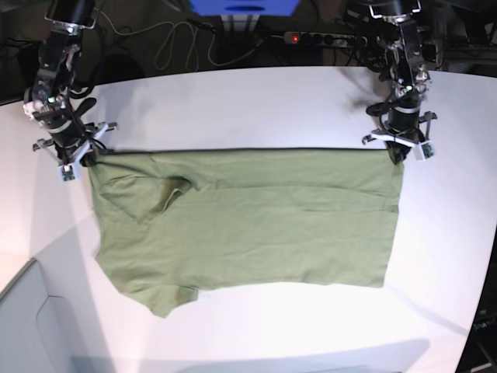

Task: Fold the T-shirt properly
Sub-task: 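Drag the shirt toward the robot base with both grippers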

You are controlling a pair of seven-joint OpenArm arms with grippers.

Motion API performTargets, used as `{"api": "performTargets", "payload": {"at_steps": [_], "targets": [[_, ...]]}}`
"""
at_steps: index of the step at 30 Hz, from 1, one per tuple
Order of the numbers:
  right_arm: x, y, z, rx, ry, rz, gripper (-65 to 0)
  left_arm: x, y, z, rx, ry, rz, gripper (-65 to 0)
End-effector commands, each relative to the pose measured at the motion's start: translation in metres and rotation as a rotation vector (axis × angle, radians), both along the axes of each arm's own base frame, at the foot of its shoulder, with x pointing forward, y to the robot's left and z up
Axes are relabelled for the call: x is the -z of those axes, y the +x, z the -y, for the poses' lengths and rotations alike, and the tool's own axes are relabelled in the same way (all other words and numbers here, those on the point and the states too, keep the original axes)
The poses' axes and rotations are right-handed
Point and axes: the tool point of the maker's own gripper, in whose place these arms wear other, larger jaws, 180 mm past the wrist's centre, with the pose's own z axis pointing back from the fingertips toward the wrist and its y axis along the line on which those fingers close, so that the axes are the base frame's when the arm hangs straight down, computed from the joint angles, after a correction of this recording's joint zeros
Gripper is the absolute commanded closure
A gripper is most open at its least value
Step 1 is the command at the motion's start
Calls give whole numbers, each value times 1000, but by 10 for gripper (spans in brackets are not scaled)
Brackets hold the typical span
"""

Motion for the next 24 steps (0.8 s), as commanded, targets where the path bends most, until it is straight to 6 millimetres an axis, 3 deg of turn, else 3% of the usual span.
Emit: {"api": "performTargets", "payload": {"at_steps": [1, 4, 10, 19, 24], "targets": [[-14, 6, 5, -29, -26, 41, -1, -17, 5, -4, 5, 28, 50, 0], [-17, 1, 3, -64, -40, 37, -1, -25, -2, -4, 12, 44, 59, 0], [-11, -13, -1, -108, -41, 5, -1, -40, -15, -24, -40, 77, 78, 0], [4, -39, -3, -108, -32, -57, -1, -19, -47, -20, -48, 63, 2, 0], [-1, -59, -8, -135, -54, -71, -1, -6, -69, -13, -58, 41, -47, 0]]}}
